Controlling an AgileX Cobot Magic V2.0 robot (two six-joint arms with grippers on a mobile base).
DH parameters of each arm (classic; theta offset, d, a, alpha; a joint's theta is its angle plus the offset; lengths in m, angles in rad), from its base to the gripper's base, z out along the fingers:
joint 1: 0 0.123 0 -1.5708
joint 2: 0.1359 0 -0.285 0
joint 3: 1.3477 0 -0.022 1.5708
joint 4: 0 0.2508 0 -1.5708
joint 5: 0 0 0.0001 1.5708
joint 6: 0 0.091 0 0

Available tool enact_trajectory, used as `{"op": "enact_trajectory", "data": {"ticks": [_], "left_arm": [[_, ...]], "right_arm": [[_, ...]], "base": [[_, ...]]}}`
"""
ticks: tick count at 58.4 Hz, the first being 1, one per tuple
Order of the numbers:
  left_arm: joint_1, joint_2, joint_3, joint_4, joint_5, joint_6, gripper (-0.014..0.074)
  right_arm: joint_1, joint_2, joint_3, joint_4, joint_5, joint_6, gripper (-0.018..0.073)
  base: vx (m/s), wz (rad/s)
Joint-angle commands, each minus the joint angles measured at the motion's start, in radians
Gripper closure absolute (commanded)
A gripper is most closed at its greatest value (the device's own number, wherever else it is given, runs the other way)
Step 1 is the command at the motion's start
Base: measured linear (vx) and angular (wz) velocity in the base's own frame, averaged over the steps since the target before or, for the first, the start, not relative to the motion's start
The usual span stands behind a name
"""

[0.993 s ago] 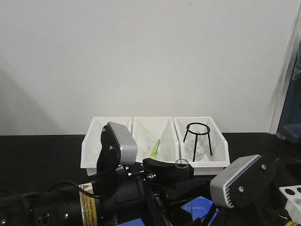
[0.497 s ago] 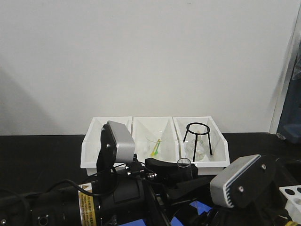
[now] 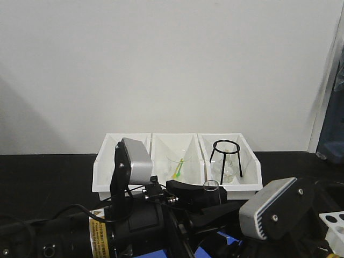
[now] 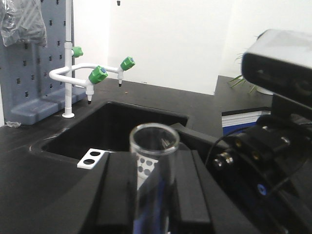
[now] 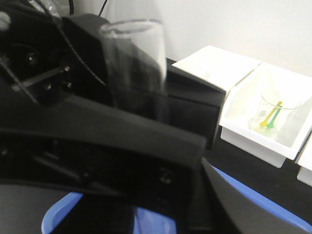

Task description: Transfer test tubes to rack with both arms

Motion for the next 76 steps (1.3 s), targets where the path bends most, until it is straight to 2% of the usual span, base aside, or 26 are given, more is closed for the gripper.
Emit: {"op": "enact_trajectory", "data": {"ticks": [1,16,37,42,47,54,67,76], "left_arm": [[-0.006,-0.042,-0.034,-0.042,-0.133,-0.026,0.0617],[-0.006,-0.042,-0.034,-0.042,-0.100,-0.026,0.0617],[-0.006,-0.042,-0.034,-0.044,-0.100,-0.026,0.0607],[-0.006,-0.042,-0.034,-0.044,-0.099,-0.026,0.0585],[-0.006,-0.042,-0.034,-0.044,-0.099,-0.024,0.0542],[-0.006,-0.042,-0.034,-0.044,-0.099,0.011,0.0435],[-0.006,-0.042,-0.034,-0.046,-0.099,0.015,0.0137],[-0.006,-0.042,-0.034,-0.055,-0.099,0.017,0.0005]], "right_arm": [[-0.002,-0.016,-0.035,-0.004,-0.085,-0.004,0.0316],[-0.002,-0.016,-0.035,-0.006,-0.085,-0.006,0.0337],[-0.002,-0.016,-0.035,-0.006,-0.085,-0.006,0.0557],[-0.003,-0.016,-0.035,-0.006,-0.085,-0.006,0.0573],[-0.003,-0.016,-0.035,-0.006,-0.085,-0.006,0.0571],[-0.003,-0.016,-0.035,-0.006,-0.085,-0.006,0.0569],[-0.003,-0.016,-0.035,-0.006,-0.085,-0.006,0.0569],[-0.003,-0.016,-0.035,-0.006,-0.085,-0.006,0.0569]], "base": [[0.00,0.00],[0.00,0.00],[0.00,0.00],[0.00,0.00],[0.00,0.00],[0.00,0.00],[0.00,0.00],[0.00,0.00]]}}
